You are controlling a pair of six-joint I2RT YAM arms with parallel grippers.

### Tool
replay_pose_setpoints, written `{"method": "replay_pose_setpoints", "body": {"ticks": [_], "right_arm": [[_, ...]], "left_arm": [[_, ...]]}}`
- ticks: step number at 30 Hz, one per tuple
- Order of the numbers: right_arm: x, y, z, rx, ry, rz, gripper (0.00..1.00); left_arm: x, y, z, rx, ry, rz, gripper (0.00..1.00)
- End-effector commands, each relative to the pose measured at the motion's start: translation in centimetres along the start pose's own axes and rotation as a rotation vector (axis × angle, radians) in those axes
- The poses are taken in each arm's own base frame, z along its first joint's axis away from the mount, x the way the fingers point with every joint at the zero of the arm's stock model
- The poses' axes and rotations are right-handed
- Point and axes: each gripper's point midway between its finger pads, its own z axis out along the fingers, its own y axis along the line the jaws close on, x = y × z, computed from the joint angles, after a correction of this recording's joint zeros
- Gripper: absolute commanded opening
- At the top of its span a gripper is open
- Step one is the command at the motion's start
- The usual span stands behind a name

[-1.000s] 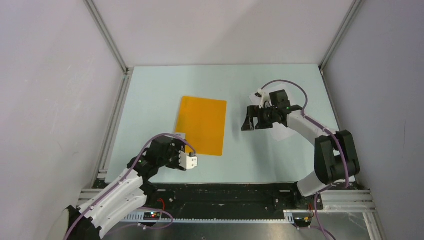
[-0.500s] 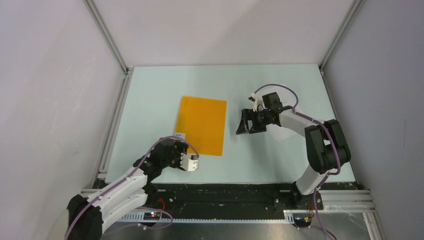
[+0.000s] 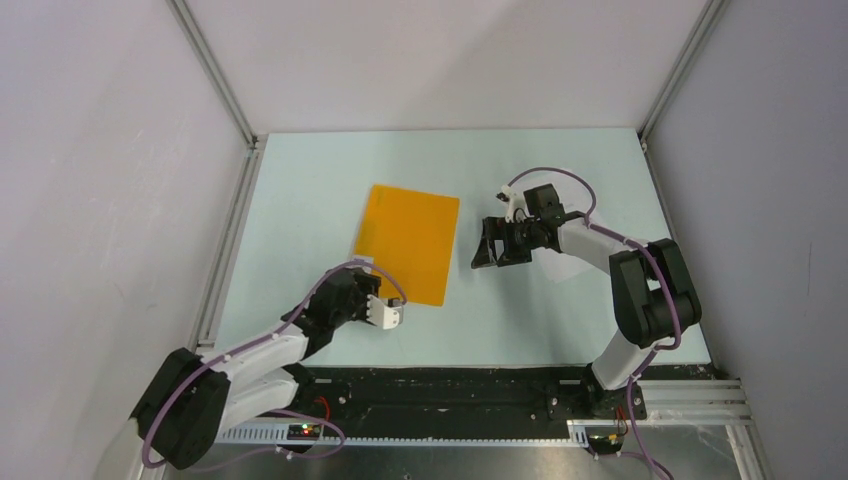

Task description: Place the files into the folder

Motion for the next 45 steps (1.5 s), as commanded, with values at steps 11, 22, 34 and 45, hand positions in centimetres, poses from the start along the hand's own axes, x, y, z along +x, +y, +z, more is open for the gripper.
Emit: {"method": "replay_pose_setpoints", "body": {"ticks": [11,22,34,45], "right_arm": [[-0.8,1.2,-1.0,0.014,-0.007,-0.075,0.96],[0.0,2.0,-0.8,0.018,0.017,-0.126,0.96],[-0.5,2.6,-2.5,-0.024,0.016,-0.081,0.98],[-5.9,5.3,-2.8,-0.145,-0.102,-0.019,0.99]], "left_arm": [[-1.8,3.4,1.1,-0.266,-0.113,0.109,0.65],[-3.2,9.0,3.4,-0.404,-0.113,0.098,0.51],[-3.0,13.4,5.4,-0.494,-0.09,-0.094,0.07],[-2.4,17.4,4.8,-0.613,-0.082,-0.393,0.0]]}}
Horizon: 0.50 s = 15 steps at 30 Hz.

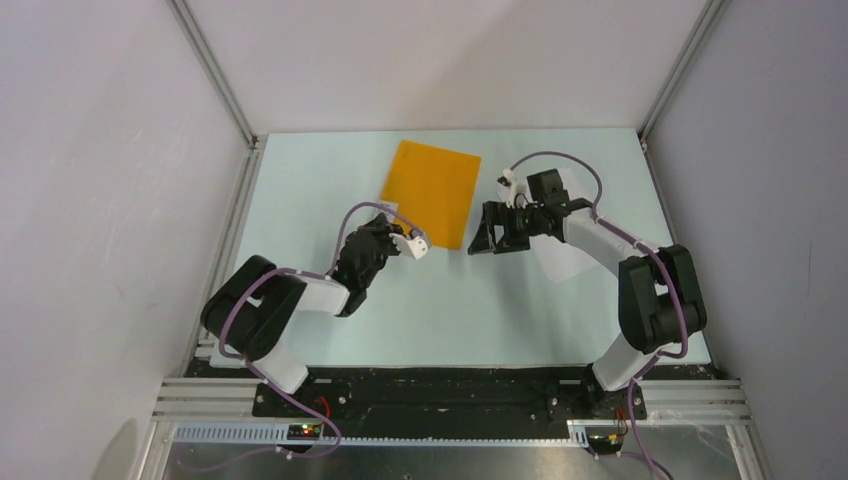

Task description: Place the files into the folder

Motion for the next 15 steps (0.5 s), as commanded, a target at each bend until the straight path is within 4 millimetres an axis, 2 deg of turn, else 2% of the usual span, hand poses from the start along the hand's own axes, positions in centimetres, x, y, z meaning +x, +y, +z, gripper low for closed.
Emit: {"method": "replay_pose_setpoints", "body": {"ticks": [1,2,4,5,6,7,8,9,10,12,15], "right_arm": [[-4.5,2.8,-0.4,-0.09,-0.092,-0.027,0.99],[-4.7,2.7,-0.3,-0.088,-0.094,-0.028,0.99],[-5.0,2.4,-0.2,-0.075,-0.098,-0.028,0.99],[-5.2,2.2,-0.1,-0.066,-0.097,-0.03,1.0],[-5.6,2.0,-0.1,-0.054,-0.106,-0.03,0.99],[-5.8,1.6,0.1,-0.049,-0.108,-0.017,0.99],[-6.7,1.2,-0.1,-0.044,-0.127,-0.008,0.99],[-7.3,0.5,0.1,-0.038,-0.14,0.02,0.99],[-8.4,0.3,0.1,-0.036,-0.162,0.023,0.99],[-9.7,-0.8,1.0,-0.037,-0.176,0.063,0.99],[-11.2,-0.9,2.3,-0.069,-0.186,0.067,0.99]], "left_arm": [[-0.5,2.5,0.0,-0.086,0.021,-0.194,0.01],[-0.4,2.4,0.0,-0.073,0.021,-0.203,0.04],[-0.3,2.1,-0.2,-0.01,0.004,-0.22,0.37],[-0.7,1.7,-0.3,0.054,-0.021,-0.239,0.6],[0.3,1.8,-0.4,0.087,-0.003,-0.253,0.68],[0.2,1.0,-0.5,0.183,-0.002,-0.27,0.86],[1.3,1.3,-0.6,0.211,0.024,-0.284,0.93],[1.3,0.8,-0.7,0.292,0.027,-0.283,0.98],[2.4,0.9,-1.0,0.331,0.056,-0.263,0.99],[3.2,0.8,-1.0,0.379,0.046,-0.21,0.98],[4.6,0.3,-0.6,0.418,0.042,-0.144,0.93]]}}
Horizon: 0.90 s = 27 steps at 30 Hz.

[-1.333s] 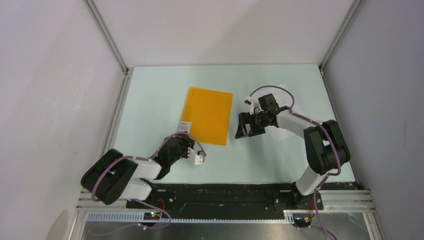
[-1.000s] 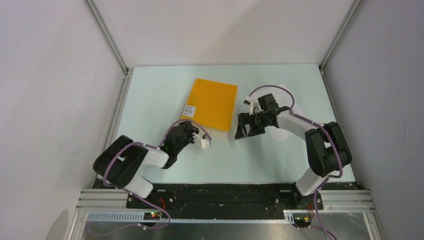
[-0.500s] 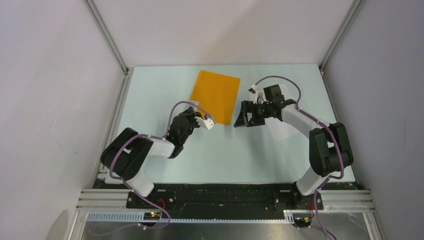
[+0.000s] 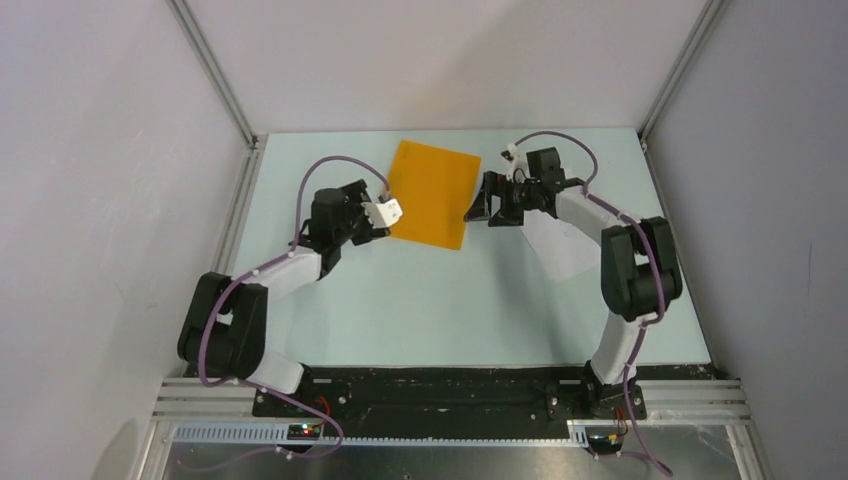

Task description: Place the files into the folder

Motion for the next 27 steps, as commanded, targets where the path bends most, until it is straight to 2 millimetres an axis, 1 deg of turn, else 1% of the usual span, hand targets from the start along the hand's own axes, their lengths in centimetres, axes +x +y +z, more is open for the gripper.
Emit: {"method": "replay_pose_setpoints", "body": {"ticks": [1,2,5,9,12,14,18,24,27], "right_arm": [[-3.9,0.1,2.0,-0.049,-0.067,0.027,0.99],[-4.2,0.4,2.4,-0.068,-0.069,0.024,0.99],[-5.2,0.1,4.4,-0.093,-0.065,0.061,0.98],[-6.8,0.0,6.4,-0.131,-0.078,0.072,0.98],[-7.7,0.2,7.5,-0.155,-0.079,0.085,0.98],[-7.4,-0.5,8.6,-0.151,-0.066,0.125,0.98],[-6.9,-1.2,9.7,-0.149,-0.049,0.157,0.98],[-6.0,-1.9,10.7,-0.142,-0.025,0.198,0.98],[-5.6,-2.3,10.9,-0.139,-0.017,0.212,0.98]], "left_arm": [[1.7,-3.4,0.2,0.216,-0.003,0.116,0.91],[2.0,-3.5,0.3,0.228,-0.014,0.128,0.9],[2.1,-3.9,0.8,0.266,-0.064,0.19,0.87],[1.8,-3.5,1.6,0.275,-0.11,0.225,0.84],[2.1,-2.9,2.2,0.261,-0.123,0.253,0.83],[2.2,-2.5,2.6,0.251,-0.137,0.27,0.82],[2.5,-3.2,3.2,0.274,-0.163,0.315,0.82],[2.6,-4.0,3.6,0.292,-0.201,0.358,0.81],[2.5,-3.9,3.9,0.276,-0.215,0.376,0.81]]}}
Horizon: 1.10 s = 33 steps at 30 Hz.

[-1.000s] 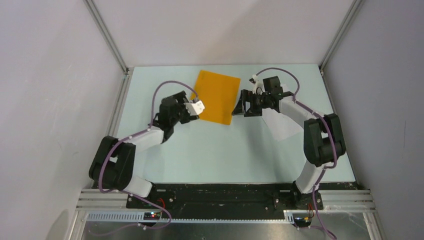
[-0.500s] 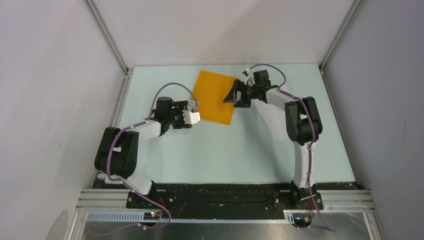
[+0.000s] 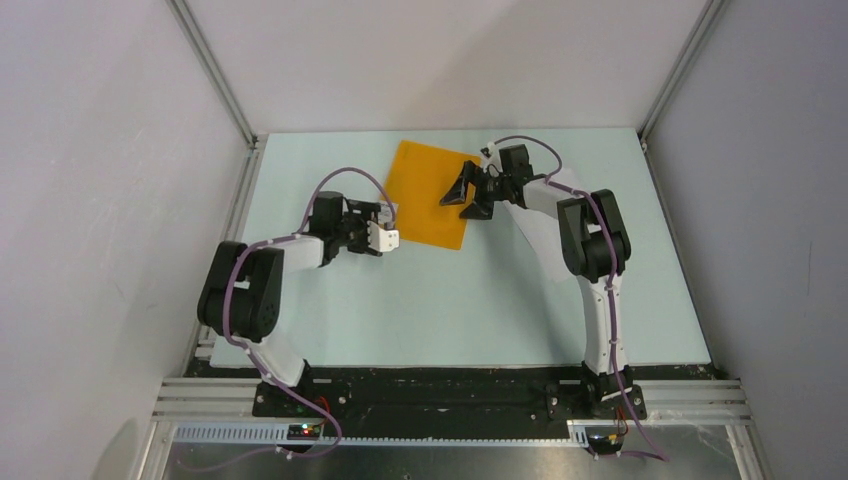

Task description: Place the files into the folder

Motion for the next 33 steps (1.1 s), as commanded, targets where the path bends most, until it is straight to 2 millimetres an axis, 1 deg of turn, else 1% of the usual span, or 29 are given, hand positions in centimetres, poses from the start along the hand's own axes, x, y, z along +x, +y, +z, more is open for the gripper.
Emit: {"method": "replay_pose_setpoints", "body": {"ticks": [1,4,8,11,12,13,14,16,19,23,25,33], "right_arm": [[-0.6,0.5,0.6,-0.019,-0.009,0.0,0.98],[-0.1,-0.1,0.7,-0.008,0.0,0.018,0.98],[0.4,-0.9,1.0,0.009,0.012,0.05,0.98],[0.6,-1.2,1.1,0.014,0.015,0.062,0.98],[0.6,-1.3,1.1,0.015,0.015,0.064,0.98],[0.7,-1.3,1.1,0.016,0.016,0.066,0.98],[0.7,-1.3,1.1,0.017,0.017,0.066,0.98],[0.8,-1.5,1.1,0.019,0.019,0.07,0.98],[0.9,-1.7,1.1,0.023,0.021,0.076,0.98],[1.0,-1.9,1.2,0.028,0.024,0.085,0.98],[1.1,-2.0,1.2,0.03,0.026,0.088,0.98],[1.5,-2.4,1.2,0.037,0.036,0.097,0.98]], "left_arm": [[-0.6,2.1,0.5,-0.073,-0.054,0.095,0.8],[-0.4,2.8,0.8,-0.111,-0.05,0.112,0.8],[-0.5,2.9,1.1,-0.122,-0.06,0.127,0.8],[-0.8,2.2,1.4,-0.107,-0.083,0.156,0.8],[-1.0,2.2,1.3,-0.108,-0.093,0.176,0.8],[-1.1,1.7,1.2,-0.1,-0.095,0.178,0.8],[-1.3,1.8,0.9,-0.105,-0.101,0.188,0.8],[-1.4,1.1,0.4,-0.099,-0.107,0.187,0.81],[-1.6,1.2,0.0,-0.106,-0.112,0.181,0.81],[-1.7,1.1,0.3,-0.099,-0.125,0.19,0.82],[-1.6,1.2,0.6,-0.097,-0.124,0.192,0.82],[-0.6,3.4,1.4,-0.13,-0.084,0.162,0.81]]}}
